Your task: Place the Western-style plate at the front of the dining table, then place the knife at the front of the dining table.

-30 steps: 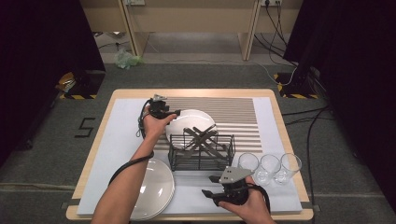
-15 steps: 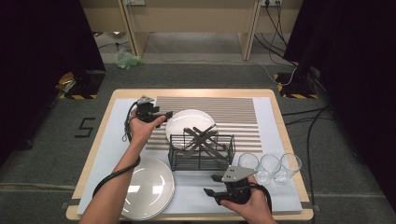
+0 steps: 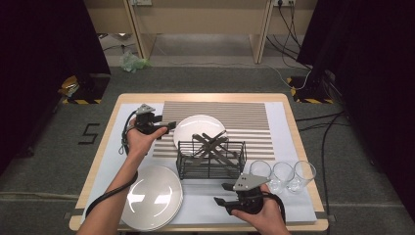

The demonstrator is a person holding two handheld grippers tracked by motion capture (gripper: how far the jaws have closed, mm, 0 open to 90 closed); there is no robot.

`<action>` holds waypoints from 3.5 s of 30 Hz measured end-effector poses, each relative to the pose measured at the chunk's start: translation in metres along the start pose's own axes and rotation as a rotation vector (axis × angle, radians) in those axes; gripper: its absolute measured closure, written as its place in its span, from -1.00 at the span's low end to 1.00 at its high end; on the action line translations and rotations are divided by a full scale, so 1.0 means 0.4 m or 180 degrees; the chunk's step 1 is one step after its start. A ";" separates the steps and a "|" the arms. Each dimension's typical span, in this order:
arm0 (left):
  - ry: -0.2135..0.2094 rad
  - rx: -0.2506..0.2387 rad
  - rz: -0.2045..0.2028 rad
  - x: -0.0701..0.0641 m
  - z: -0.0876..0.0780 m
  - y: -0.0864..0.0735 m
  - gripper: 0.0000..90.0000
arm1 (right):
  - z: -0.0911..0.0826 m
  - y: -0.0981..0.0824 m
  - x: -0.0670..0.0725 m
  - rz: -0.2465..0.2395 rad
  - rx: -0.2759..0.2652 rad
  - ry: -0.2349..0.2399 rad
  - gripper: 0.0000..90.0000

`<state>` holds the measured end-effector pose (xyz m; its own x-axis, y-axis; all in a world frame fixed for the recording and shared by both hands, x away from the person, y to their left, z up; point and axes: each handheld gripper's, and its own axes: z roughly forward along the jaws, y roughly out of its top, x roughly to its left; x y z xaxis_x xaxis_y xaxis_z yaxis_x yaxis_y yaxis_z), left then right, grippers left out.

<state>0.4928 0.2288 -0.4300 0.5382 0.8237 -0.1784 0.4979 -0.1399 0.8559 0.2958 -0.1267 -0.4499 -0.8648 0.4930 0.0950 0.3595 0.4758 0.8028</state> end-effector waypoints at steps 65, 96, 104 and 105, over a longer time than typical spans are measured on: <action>-0.0567 -0.0331 0.0450 -0.187 -0.168 0.000 -0.38 | 0.001 -0.003 0.003 0.0004 0.0032 0.0003 0.01; -0.0964 -0.0348 0.0754 -0.264 -0.167 -0.003 -0.30 | 0.000 -0.003 0.002 -0.0005 0.0032 0.0001 0.01; -0.1085 -0.0235 0.0749 -0.299 -0.159 -0.006 -0.20 | 0.000 -0.003 0.005 0.0001 0.0041 0.0001 0.01; -0.1098 -0.0230 0.0755 -0.301 -0.157 -0.007 -0.18 | 0.000 -0.003 0.006 0.0003 0.0044 -0.0001 0.01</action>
<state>0.3838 0.1644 -0.3804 0.8343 0.5394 -0.1139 0.2904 -0.2546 0.9224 0.2936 -0.1260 -0.4506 -0.8644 0.4937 0.0956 0.3651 0.4854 0.7944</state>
